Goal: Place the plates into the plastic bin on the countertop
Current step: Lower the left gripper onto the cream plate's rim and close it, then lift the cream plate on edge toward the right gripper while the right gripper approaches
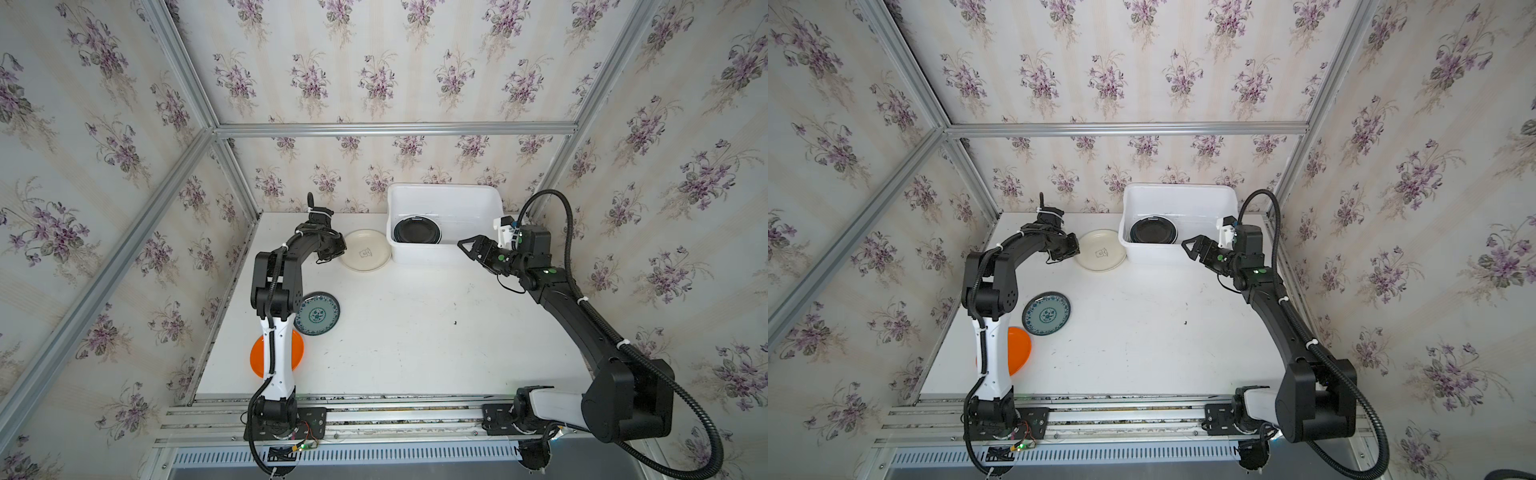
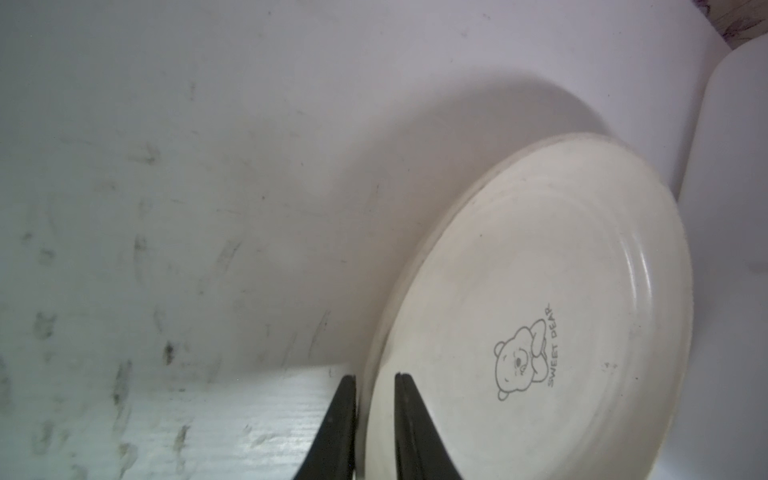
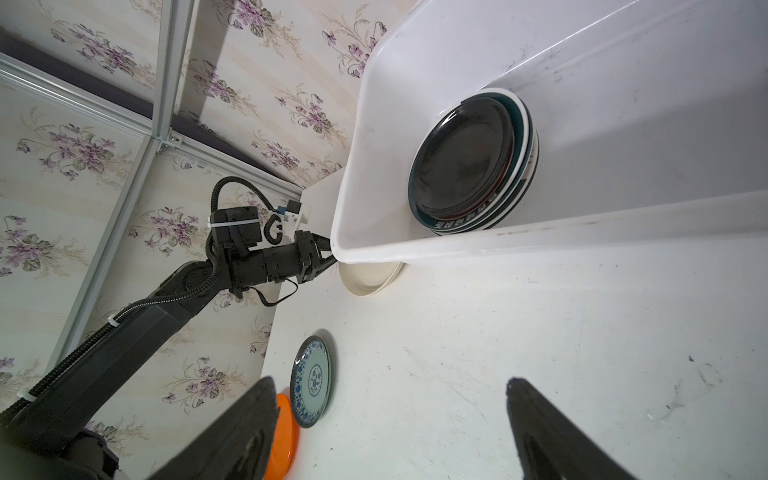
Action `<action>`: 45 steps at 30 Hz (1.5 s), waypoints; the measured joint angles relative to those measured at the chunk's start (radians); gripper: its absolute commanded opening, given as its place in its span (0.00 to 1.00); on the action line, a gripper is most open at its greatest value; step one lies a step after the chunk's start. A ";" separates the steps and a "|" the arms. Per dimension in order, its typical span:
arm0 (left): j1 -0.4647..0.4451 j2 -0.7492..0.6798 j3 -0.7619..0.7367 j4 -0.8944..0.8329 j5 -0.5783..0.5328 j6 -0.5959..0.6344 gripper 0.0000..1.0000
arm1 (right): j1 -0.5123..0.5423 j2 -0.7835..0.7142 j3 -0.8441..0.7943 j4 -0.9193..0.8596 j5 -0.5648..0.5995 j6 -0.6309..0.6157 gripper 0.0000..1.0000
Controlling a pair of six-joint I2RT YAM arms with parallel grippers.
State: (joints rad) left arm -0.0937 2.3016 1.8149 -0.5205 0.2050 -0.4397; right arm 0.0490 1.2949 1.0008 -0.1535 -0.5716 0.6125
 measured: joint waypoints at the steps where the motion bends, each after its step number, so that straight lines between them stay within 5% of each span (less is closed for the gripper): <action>1: 0.000 0.000 0.000 -0.003 -0.003 0.000 0.12 | -0.001 0.000 0.000 0.000 0.000 0.000 0.88; 19: -0.001 -0.029 -0.019 -0.029 -0.021 0.031 0.00 | -0.014 0.003 -0.001 -0.011 -0.006 0.000 0.88; 37: 0.068 -0.311 -0.168 0.002 -0.058 0.055 0.00 | -0.014 0.009 -0.004 0.011 -0.043 0.015 0.87; 45: 0.092 -0.467 -0.313 0.092 -0.052 0.024 0.00 | 0.072 -0.015 0.027 -0.050 0.048 -0.069 0.87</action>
State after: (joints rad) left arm -0.0021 1.8343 1.5017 -0.4286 0.1528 -0.4152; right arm 0.1207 1.2797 1.0279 -0.2031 -0.5232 0.5438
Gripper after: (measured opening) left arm 0.078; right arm 0.872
